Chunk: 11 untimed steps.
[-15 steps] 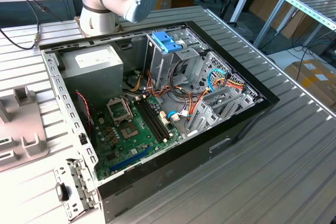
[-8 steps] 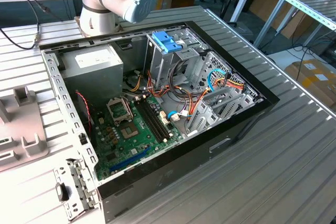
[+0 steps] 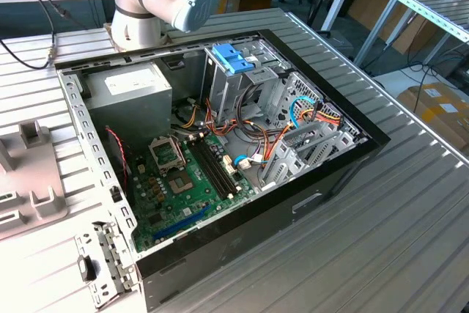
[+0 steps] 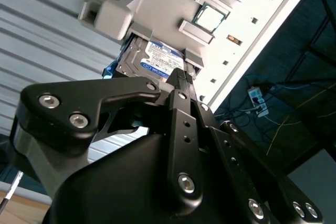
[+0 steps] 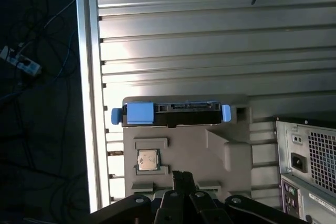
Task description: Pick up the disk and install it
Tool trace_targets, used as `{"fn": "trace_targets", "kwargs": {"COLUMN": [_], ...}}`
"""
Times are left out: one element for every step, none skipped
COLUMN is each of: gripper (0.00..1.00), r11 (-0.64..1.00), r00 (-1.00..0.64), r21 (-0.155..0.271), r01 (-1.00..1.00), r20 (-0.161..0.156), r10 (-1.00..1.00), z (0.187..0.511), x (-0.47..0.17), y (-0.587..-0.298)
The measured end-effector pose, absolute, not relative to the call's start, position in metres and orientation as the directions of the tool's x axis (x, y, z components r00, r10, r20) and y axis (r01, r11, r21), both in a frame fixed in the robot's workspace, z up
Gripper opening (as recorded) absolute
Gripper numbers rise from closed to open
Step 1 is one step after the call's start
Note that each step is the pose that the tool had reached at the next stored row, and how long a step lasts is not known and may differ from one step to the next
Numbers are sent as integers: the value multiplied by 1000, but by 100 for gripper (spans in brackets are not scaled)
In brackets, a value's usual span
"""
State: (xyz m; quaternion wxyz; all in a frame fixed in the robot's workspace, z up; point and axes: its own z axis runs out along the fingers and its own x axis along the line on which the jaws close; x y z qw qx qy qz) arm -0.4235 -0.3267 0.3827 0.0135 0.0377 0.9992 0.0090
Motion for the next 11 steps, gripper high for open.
{"fn": "trace_targets", "kwargs": {"gripper": [11, 11, 11, 11, 11, 11, 11, 11, 11, 11, 11], "r11": [997, 997, 997, 997, 997, 997, 997, 997, 997, 997, 997], "r00": [-997, -997, -997, -997, -997, -997, -997, -997, -997, -997, -997], "r21": [19, 19, 19, 19, 19, 19, 19, 19, 19, 19, 19], "r01": [75, 75, 75, 75, 75, 75, 75, 75, 75, 75, 75], "r20": [-26, -26, -26, -26, -26, -26, -26, -26, -26, -26, -26], "r10": [76, 76, 76, 76, 76, 76, 76, 76, 76, 76, 76], "z": [383, 383, 382, 382, 382, 382, 383, 382, 382, 382, 382], "x": [-421, -421, -421, -421, -421, -421, -421, -421, -421, -421, -421], "y": [-327, -327, -327, -327, -327, -327, -327, -327, -327, -327, -327]}}
